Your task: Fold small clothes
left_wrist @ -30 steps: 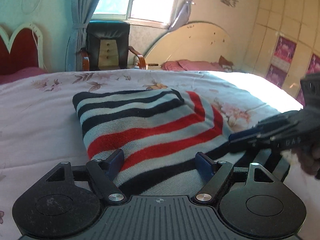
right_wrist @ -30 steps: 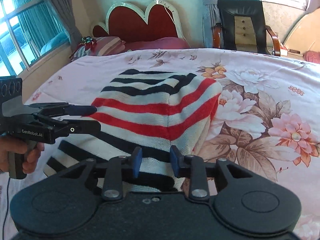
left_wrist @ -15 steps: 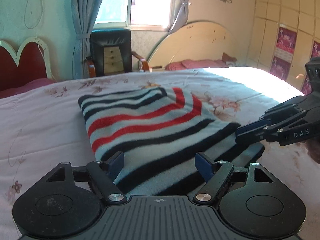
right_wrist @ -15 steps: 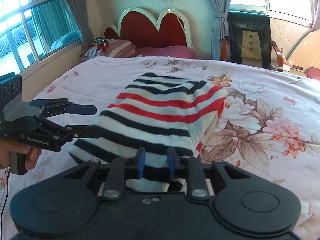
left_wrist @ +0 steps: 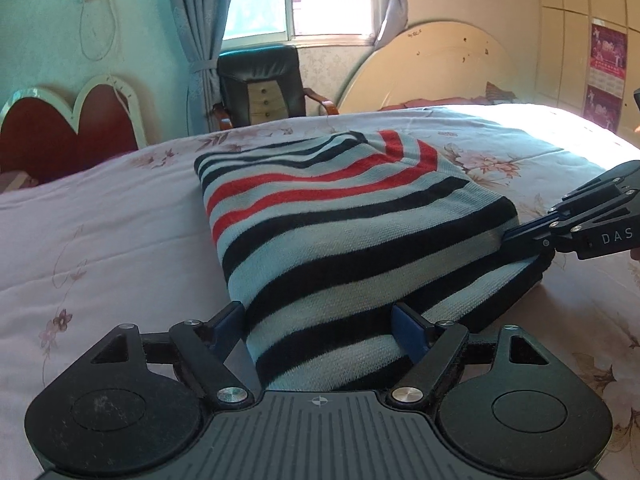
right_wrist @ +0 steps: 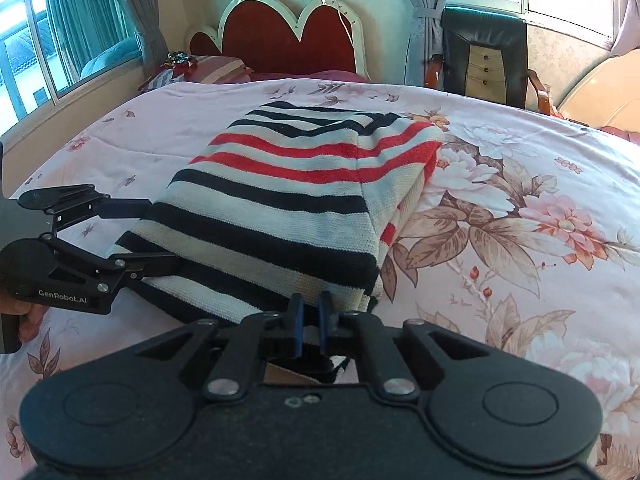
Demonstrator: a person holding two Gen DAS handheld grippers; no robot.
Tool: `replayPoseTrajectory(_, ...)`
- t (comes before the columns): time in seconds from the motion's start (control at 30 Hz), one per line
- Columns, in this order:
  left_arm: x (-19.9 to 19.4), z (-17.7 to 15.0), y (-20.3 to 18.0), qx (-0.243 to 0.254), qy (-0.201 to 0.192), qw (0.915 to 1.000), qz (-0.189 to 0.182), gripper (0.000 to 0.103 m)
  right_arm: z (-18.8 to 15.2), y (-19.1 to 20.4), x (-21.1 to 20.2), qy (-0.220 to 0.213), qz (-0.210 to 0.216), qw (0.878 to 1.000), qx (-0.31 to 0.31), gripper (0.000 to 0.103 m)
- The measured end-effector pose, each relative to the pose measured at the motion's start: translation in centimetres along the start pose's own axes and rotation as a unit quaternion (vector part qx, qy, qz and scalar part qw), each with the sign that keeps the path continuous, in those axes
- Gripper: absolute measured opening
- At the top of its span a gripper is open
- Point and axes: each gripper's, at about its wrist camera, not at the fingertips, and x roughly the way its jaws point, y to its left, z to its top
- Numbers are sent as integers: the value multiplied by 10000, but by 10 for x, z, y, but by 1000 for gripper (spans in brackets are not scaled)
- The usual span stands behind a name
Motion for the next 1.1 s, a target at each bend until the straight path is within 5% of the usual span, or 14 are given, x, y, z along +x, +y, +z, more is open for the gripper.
replayPoseTrajectory(0.17, -26, -17, 1, -544, 66, 9984, 152, 78, -6, 3, -13, -40, -177, 9997, 161, 12)
replayPoseTrajectory(0.2, -33, -20, -2, -539, 61, 9983, 227, 79, -9, 4, -18, -20, -298, 9993, 217, 28)
replayPoseTrajectory(0.23, -41, -24, -6, -567, 63, 9980, 268, 79, -14, 4, -22, 24, -466, 9985, 281, 59)
replayPoseTrajectory(0.27, -50, -27, -8, -622, 68, 9977, 278, 79, -21, 4, -27, 92, -773, 9962, 396, 70)
replayPoseTrajectory(0.33, -72, -32, -18, -735, -5, 9966, 377, 101, -38, 4, -48, 11, -888, 9941, 617, 69)
replayPoseTrajectory(0.37, -85, -35, -25, -766, -124, 9960, 446, 103, -46, 5, -62, -81, -797, 9942, 722, 69)
replayPoseTrajectory(0.7, -206, -57, -94, -1188, -468, 9913, 329, 103, -113, 61, -186, -259, -1011, 9877, 1164, 80)
replayPoseTrajectory(1.1, -345, -84, -128, -1259, -871, 9870, 489, 103, -149, 149, -302, -968, -1357, 9779, 1262, 95)
